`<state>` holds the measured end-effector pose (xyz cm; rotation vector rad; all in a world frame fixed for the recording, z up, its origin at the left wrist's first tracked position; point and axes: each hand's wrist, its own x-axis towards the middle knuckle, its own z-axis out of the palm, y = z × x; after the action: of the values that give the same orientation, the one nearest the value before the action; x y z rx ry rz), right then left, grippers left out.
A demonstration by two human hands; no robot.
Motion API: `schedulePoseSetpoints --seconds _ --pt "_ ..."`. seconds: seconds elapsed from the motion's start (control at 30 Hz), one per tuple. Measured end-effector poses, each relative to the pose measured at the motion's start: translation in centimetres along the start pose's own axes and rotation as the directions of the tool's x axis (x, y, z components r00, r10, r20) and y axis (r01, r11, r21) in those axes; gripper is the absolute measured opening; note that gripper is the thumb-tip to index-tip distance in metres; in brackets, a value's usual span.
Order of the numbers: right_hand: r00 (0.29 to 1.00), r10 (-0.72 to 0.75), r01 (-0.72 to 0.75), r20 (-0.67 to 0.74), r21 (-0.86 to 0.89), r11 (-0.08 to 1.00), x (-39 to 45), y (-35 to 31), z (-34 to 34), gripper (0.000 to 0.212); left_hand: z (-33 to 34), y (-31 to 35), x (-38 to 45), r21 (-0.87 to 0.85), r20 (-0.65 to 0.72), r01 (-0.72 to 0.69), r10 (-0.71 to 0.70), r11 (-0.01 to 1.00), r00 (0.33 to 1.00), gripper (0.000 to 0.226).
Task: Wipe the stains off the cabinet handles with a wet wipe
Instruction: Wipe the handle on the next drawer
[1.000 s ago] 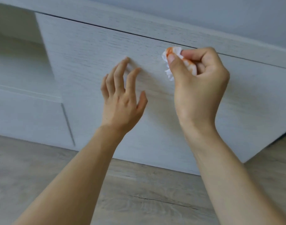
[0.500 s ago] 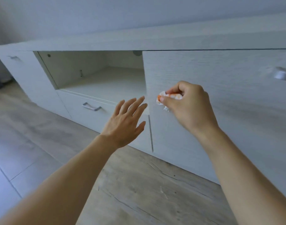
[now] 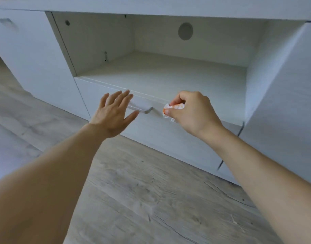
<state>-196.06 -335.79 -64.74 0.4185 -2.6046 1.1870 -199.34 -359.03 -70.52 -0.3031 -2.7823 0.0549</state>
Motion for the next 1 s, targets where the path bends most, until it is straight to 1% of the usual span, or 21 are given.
schedulePoseSetpoints --seconds 0.1,0.2,0.3,0.4,0.47,0.67,0.8,0.9,1.0 --pt "0.999 0.035 -0.035 0.018 -0.036 0.999 2.2 -0.9 2.5 0.011 2.1 -4.1 1.0 -0.033 0.049 -0.027 0.029 0.999 0.998 0.081" --pt "0.997 0.075 -0.075 -0.010 -0.063 0.995 4.5 -1.6 4.4 0.012 4.4 -6.1 2.4 -0.097 0.026 -0.101 0.104 0.990 0.994 0.086" --pt "0.992 0.109 -0.115 -0.057 -0.102 0.988 6.2 -1.8 5.4 0.013 6.9 -6.2 2.7 -0.195 -0.086 -0.168 0.154 0.966 0.984 0.077" --pt "0.988 0.134 -0.142 -0.072 -0.124 0.982 7.0 -1.3 6.1 0.014 8.6 -5.6 2.8 -0.301 -0.212 -0.188 0.126 0.935 0.969 0.066" --pt "0.988 0.137 -0.145 -0.071 -0.117 0.982 7.0 -0.8 6.8 0.014 8.9 -5.4 3.1 -0.312 -0.285 -0.203 0.112 0.928 0.952 0.060" --pt "0.977 0.181 -0.183 -0.113 -0.015 0.983 5.5 1.0 8.3 0.013 9.7 -4.9 3.3 -0.360 -0.359 -0.223 0.086 0.906 0.929 0.054" --pt "0.972 0.175 -0.171 -0.154 0.038 0.984 4.8 2.1 8.9 0.014 10.9 -5.4 3.7 -0.306 -0.403 -0.256 0.119 0.917 0.908 0.047" --pt "0.964 0.176 -0.159 -0.201 0.100 0.982 4.4 2.1 9.3 0.013 10.4 -5.6 3.5 -0.298 -0.363 -0.262 0.145 0.918 0.920 0.048" --pt "0.923 0.246 -0.173 -0.297 0.252 0.952 3.4 2.1 10.2 0.018 9.6 -6.3 3.2 -0.262 -0.310 -0.263 0.177 0.928 0.934 0.055"
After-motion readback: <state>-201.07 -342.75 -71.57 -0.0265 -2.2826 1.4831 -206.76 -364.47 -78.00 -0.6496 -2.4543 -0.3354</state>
